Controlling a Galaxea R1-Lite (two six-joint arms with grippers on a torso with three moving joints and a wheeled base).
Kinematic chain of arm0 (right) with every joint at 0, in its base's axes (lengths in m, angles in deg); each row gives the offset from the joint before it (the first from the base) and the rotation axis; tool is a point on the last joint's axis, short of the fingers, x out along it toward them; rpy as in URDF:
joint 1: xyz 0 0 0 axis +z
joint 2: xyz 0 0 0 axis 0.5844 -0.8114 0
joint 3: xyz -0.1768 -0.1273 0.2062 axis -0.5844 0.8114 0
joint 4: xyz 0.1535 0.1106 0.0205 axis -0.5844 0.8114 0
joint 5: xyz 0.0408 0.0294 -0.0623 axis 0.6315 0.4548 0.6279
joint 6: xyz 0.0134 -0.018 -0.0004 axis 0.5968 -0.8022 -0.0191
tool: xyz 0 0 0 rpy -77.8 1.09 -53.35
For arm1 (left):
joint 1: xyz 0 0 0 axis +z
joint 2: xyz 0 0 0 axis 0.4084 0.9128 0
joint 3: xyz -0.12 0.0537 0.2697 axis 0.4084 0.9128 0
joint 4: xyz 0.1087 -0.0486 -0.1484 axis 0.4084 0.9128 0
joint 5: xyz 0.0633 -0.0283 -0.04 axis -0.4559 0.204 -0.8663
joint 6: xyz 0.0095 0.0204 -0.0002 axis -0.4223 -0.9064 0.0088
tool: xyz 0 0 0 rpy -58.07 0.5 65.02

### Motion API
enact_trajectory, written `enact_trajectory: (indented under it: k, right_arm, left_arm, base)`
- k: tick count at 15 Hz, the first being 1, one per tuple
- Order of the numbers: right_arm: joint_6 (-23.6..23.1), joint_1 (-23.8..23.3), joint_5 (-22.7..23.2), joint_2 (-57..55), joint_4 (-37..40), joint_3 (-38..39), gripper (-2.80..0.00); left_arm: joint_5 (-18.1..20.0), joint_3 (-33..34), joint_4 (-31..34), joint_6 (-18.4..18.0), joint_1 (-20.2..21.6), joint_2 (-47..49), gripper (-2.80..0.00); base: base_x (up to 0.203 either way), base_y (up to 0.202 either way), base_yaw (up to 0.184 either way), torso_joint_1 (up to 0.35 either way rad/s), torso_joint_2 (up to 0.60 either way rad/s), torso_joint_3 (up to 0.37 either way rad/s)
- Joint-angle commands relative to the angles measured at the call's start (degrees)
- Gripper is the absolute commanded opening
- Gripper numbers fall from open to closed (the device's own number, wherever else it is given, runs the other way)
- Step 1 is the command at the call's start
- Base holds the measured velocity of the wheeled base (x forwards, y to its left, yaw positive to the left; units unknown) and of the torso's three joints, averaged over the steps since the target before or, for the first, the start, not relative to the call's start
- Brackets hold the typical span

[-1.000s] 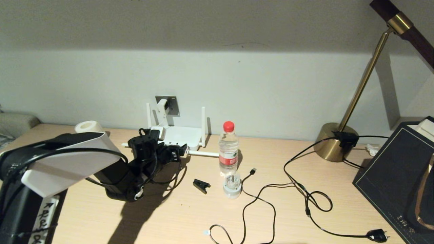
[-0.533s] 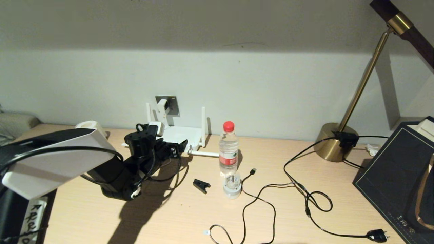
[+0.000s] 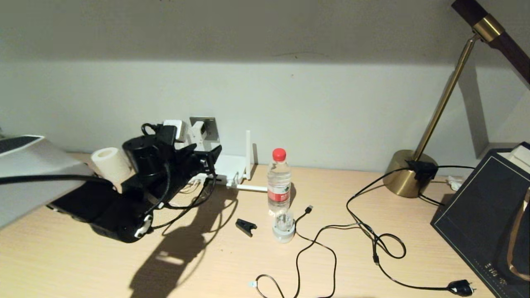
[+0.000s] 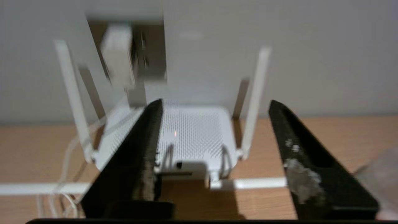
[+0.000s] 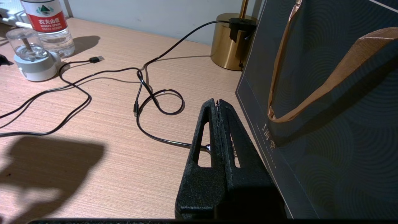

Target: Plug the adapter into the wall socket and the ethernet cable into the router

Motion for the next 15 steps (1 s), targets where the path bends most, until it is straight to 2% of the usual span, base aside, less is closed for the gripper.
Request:
enact_trajectory:
  k: [1, 3, 5, 7, 9, 10, 11, 12, 13, 14, 15]
  right_arm:
    - [-0.1, 0.0, 0.1, -0.1, -0.1, 1.3, -2.80]
    - [-0.1, 0.1, 0.1, -0.1, -0.1, 1.3, -2.80]
    - [-0.1, 0.1, 0.1, -0.1, -0.1, 1.3, -2.80]
    - [-0.1, 0.1, 0.1, -0.1, -0.1, 1.3, -2.80]
    - [-0.1, 0.0, 0.1, -0.1, -0.1, 1.3, -2.80]
    - [-0.1, 0.0, 0.1, -0.1, -0.1, 1.3, -2.80]
    - [-0.1, 0.1, 0.1, -0.1, -0.1, 1.3, -2.80]
    - [-0.1, 0.1, 0.1, -0.1, -0.1, 1.3, -2.80]
    - [-0.1, 0.1, 0.1, -0.1, -0.1, 1.3, -2.80]
    - [-0.1, 0.1, 0.1, -0.1, -0.1, 1.3, -2.80]
    - [-0.1, 0.0, 0.1, -0.1, -0.1, 1.3, -2.80]
  left_arm:
    - [-0.3, 2.1, 4.2, -1.1, -1.2, -17.3, -2.80]
    - [-1.3, 4.2, 12.7, -2.5, -2.8, -30.8, -2.80]
    - [-2.4, 9.8, 22.3, -3.2, -4.2, -45.1, -2.80]
    - [-3.2, 20.8, 31.8, -3.7, -5.1, -58.7, -2.80]
    - [-3.8, 34.8, 38.2, -4.0, -5.6, -68.7, -2.80]
    - [-4.7, 39.9, 40.6, -4.1, -5.6, -73.4, -2.80]
    - [-7.4, 42.8, 42.7, -4.2, -5.2, -77.1, -2.80]
    - [-13.3, 44.5, 45.4, -4.4, -3.8, -80.0, -2.80]
    - [-16.7, 45.1, 47.2, -4.7, 0.1, -81.9, -2.80]
    - [-17.6, 45.8, 48.9, -5.0, 6.4, -84.0, -2.80]
    - [-16.5, 47.1, 50.9, -5.4, 13.6, -87.0, -2.80]
  base:
    - [0.000, 0.000, 0.000, 0.000, 0.00, 0.000]
    - [0.000, 0.000, 0.000, 0.000, 0.00, 0.000]
    - [0.000, 0.000, 0.000, 0.000, 0.00, 0.000]
    - [0.000, 0.000, 0.000, 0.000, 0.00, 0.000]
    - [0.000, 0.000, 0.000, 0.000, 0.00, 0.000]
    - [0.000, 0.000, 0.000, 0.000, 0.00, 0.000]
    - [0.000, 0.000, 0.000, 0.000, 0.00, 0.000]
    - [0.000, 0.000, 0.000, 0.000, 0.00, 0.000]
    - [0.000, 0.000, 0.000, 0.000, 0.00, 0.000]
    - [0.000, 0.000, 0.000, 0.000, 0.00, 0.000]
    - [0.000, 0.000, 0.000, 0.000, 0.00, 0.000]
